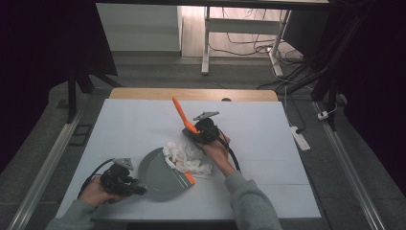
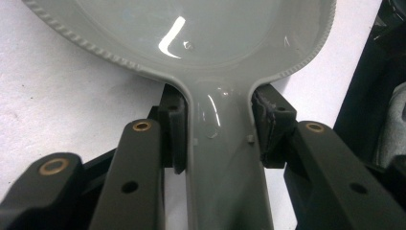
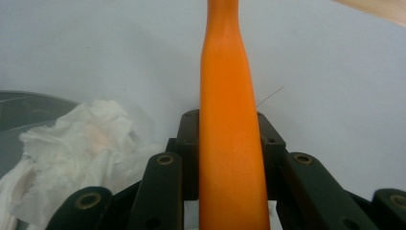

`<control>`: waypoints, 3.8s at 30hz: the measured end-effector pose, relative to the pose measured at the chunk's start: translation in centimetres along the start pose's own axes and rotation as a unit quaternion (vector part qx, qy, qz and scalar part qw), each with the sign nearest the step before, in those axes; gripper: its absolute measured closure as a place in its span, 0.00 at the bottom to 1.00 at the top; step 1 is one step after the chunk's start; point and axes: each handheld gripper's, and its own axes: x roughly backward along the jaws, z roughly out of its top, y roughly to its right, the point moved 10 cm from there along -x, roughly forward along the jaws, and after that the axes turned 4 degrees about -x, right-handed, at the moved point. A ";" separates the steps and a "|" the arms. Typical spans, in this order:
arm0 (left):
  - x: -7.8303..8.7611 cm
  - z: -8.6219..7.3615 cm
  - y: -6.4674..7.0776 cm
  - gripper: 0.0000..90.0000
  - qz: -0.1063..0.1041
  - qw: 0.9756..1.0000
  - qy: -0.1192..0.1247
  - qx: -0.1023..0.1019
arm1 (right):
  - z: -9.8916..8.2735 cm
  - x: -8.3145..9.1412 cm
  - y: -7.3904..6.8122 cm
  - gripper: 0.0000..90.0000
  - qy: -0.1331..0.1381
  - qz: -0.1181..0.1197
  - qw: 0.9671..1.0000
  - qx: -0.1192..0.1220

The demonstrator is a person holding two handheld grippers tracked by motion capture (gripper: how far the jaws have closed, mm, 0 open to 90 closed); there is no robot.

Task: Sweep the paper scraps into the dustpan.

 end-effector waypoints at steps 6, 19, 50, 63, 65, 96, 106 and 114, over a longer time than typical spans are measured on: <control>0.0 0.0 0.0 0.68 0.000 1.000 0.000 0.000 | 0.0 -0.5 -1.8 0.78 -0.007 0.013 1.000 0.018; -0.1 0.0 0.0 0.68 -0.001 1.000 0.000 0.001 | -0.9 -0.2 -7.1 0.78 -0.021 0.073 0.995 0.059; -0.1 0.0 0.0 0.68 0.000 1.000 -0.001 0.002 | -1.0 7.0 -2.6 0.78 0.056 0.044 0.997 0.009; -0.1 0.0 0.2 0.68 0.000 1.000 0.000 0.000 | -4.4 10.0 0.9 0.78 0.051 -0.003 0.998 -0.037; 0.0 0.0 0.3 0.68 -0.001 1.000 -0.001 -0.001 | -5.0 10.1 1.2 0.78 0.047 -0.007 0.998 -0.042; -0.6 0.4 1.2 0.68 -0.009 1.000 -0.008 -0.010 | -6.7 6.5 -6.0 0.78 -0.004 0.026 0.999 -0.033; -0.7 0.4 1.2 0.68 -0.012 1.000 -0.007 -0.009 | -5.0 5.3 -11.8 0.78 0.005 0.082 0.996 0.019; -0.8 0.4 1.2 0.68 -0.013 1.000 -0.006 -0.008 | -3.4 7.6 -9.4 0.78 0.046 0.071 0.996 -0.002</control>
